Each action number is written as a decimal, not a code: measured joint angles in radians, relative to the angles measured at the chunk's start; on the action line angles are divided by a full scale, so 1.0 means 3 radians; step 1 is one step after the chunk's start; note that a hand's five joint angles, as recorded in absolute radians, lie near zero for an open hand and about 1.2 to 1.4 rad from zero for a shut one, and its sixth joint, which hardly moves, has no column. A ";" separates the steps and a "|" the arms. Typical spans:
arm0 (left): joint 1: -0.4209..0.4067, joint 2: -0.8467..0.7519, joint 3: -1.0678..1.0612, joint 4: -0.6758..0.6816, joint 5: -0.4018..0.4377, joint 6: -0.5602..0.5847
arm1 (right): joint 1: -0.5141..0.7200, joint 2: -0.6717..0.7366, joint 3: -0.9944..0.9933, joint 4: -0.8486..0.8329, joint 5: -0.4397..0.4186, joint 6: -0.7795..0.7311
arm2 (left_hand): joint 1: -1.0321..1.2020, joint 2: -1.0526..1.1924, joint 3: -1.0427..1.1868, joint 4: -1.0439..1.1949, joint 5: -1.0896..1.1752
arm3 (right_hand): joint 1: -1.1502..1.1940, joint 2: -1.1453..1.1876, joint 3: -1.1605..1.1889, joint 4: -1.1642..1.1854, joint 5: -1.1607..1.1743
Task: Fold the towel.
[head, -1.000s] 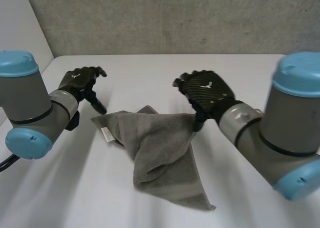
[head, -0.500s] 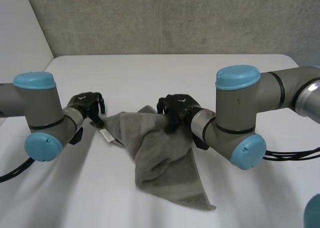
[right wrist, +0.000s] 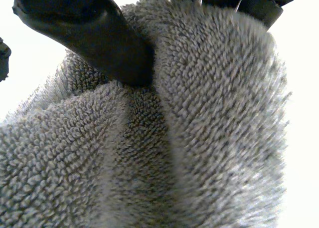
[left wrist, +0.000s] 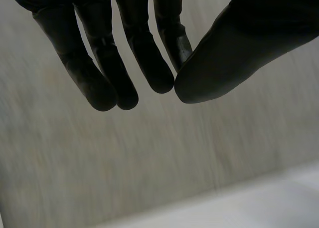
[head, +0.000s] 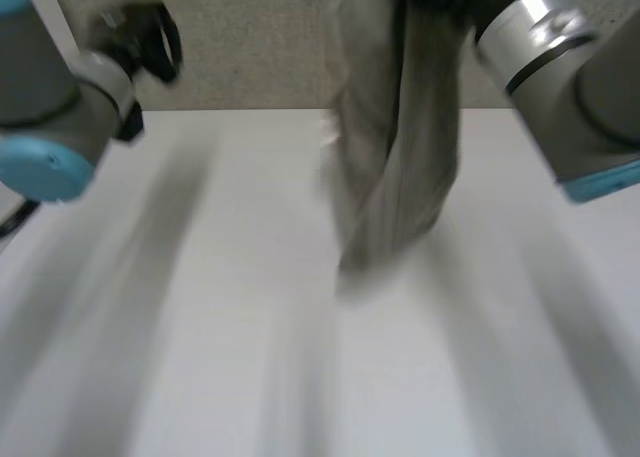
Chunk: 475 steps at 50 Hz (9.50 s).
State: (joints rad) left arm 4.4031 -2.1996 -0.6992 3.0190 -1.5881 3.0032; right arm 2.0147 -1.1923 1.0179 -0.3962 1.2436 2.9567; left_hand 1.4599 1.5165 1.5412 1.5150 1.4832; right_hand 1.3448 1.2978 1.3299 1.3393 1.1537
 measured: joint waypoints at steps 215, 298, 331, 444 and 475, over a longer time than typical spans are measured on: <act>-0.0428 0.2028 -0.2616 0.0745 -0.0229 0.1489 | -0.0435 -0.1008 0.0792 0.2160 -0.0169 -0.0625 | 0.0016 -0.0194 0.0017 -0.0002 0.0124 | -0.0035 0.0117 0.0049 0.0013 0.0115; 0.0224 0.1439 -0.3895 0.2020 0.0140 0.1321 | -0.0713 -0.0014 0.2128 0.0906 0.0177 -0.0695 | 0.0047 -0.0194 0.0022 0.0033 0.0124 | -0.2890 -0.2694 -0.2825 -0.2870 -0.2950; 0.0233 0.1364 -0.3914 0.2025 0.0145 0.1326 | -0.0958 0.0749 0.1790 0.1146 -0.0310 -0.1234 | 0.0047 -0.0194 0.0022 0.0033 0.0124 | -0.2984 -0.2725 -0.2882 -0.2921 -0.2964; 0.0204 0.1297 -0.3924 0.2024 0.0145 0.1333 | -0.0575 0.1006 0.1234 0.1484 -0.0264 -0.1007 | 0.0047 -0.0194 0.0022 0.0033 0.0124 | -0.3133 -0.2934 -0.3064 -0.3155 -0.3144; 0.0201 0.1288 -0.3923 0.2024 0.0145 0.1335 | -0.0569 0.1126 0.1204 0.1150 -0.0169 -0.0977 | 0.0047 -0.0194 0.0022 0.0033 0.0124 | -0.2385 -0.2282 -0.2346 -0.2375 -0.2359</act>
State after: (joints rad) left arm 4.4635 -1.8134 -1.8760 3.6263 -1.5447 3.4036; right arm 1.8439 -0.8544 1.3791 -0.0511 1.1928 2.6636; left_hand 1.4740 1.4583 1.5477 1.5249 1.5205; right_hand 0.6293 0.6133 0.6260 0.6270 0.4461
